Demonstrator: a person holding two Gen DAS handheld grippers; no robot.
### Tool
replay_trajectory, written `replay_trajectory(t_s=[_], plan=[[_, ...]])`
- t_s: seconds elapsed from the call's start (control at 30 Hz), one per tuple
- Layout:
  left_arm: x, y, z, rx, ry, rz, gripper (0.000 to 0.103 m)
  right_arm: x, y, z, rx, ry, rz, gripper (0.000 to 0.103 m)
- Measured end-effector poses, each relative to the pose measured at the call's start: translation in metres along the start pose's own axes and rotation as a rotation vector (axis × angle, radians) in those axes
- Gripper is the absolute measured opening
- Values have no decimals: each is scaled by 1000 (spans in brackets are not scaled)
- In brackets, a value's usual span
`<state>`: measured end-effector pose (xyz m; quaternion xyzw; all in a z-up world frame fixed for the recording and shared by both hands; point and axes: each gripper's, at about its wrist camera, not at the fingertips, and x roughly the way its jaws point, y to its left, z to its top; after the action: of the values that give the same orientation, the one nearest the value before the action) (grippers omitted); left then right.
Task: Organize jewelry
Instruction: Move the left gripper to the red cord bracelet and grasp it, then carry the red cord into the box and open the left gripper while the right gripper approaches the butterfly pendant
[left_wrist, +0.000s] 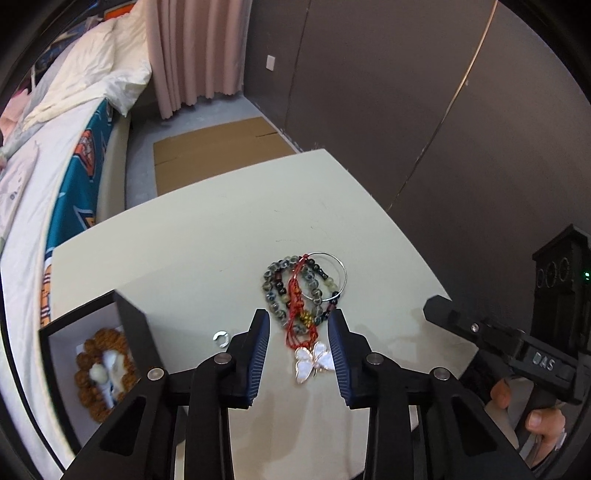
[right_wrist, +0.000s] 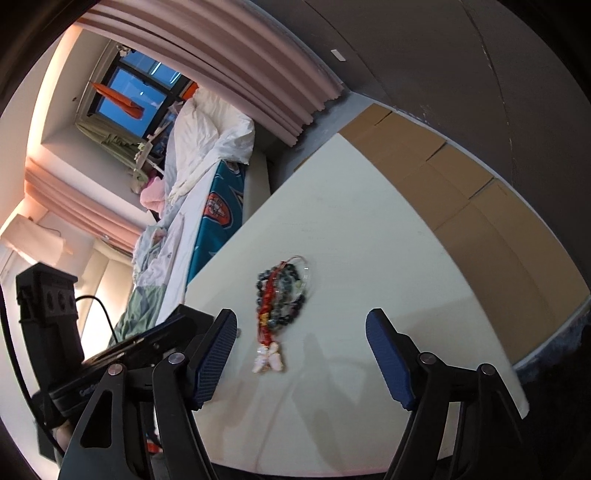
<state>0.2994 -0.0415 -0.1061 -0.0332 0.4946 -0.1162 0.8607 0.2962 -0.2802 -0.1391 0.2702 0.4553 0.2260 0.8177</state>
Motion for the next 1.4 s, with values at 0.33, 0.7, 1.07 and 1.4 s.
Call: replay_trajectory(t_s=[0.33,0.7,1.07,1.4], plan=[[47,-6,7,10,73,20,25,7,-19,2,8,17,-3,74],[64,-11,7,42,84,40,12,7,-20,3,-21,23,-2,74],[25,0,7,16,25,23,13,9,-13,3,-4,34,12,70],[-22,24,8,-39,-57,20,13,26,17,3,-27,90,38,58]])
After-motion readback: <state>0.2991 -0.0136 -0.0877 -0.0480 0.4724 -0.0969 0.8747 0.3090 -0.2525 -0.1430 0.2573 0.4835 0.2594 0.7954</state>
